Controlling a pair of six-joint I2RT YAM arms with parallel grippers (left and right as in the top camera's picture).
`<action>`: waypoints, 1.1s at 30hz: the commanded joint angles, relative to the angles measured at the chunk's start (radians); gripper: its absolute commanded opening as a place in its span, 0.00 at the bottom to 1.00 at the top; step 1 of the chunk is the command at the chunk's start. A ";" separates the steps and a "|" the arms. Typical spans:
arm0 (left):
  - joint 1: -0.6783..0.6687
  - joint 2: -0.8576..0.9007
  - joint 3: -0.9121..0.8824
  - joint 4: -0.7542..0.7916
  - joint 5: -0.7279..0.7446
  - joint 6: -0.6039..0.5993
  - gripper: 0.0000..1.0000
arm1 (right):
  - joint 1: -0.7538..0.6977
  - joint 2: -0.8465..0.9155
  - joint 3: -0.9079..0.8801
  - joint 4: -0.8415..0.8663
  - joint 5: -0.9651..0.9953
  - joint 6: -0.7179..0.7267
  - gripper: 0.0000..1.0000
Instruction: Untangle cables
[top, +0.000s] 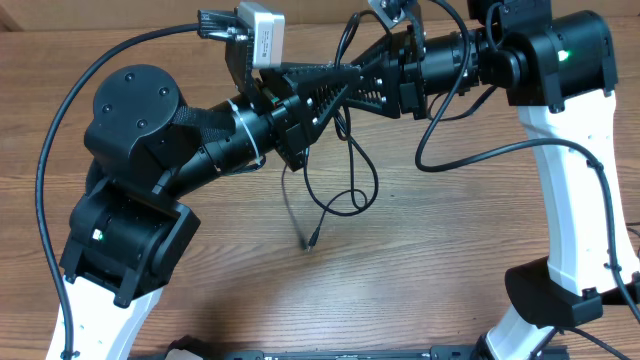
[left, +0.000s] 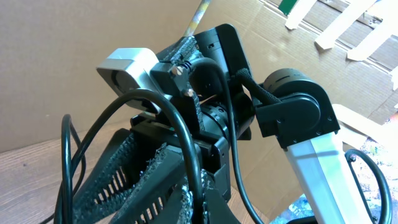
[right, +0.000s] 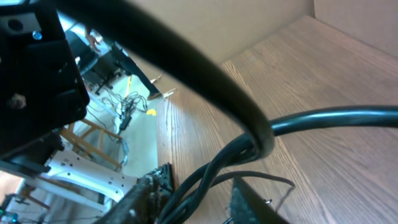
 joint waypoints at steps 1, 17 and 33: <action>0.004 -0.003 0.018 0.009 -0.006 -0.011 0.04 | 0.000 0.005 -0.005 0.004 -0.021 -0.001 0.43; 0.004 -0.002 0.018 0.008 -0.063 -0.150 0.04 | 0.000 0.005 -0.005 0.004 -0.039 -0.001 0.25; 0.003 -0.002 0.018 0.066 0.012 -0.161 0.04 | 0.000 0.005 -0.005 0.019 -0.054 -0.001 0.15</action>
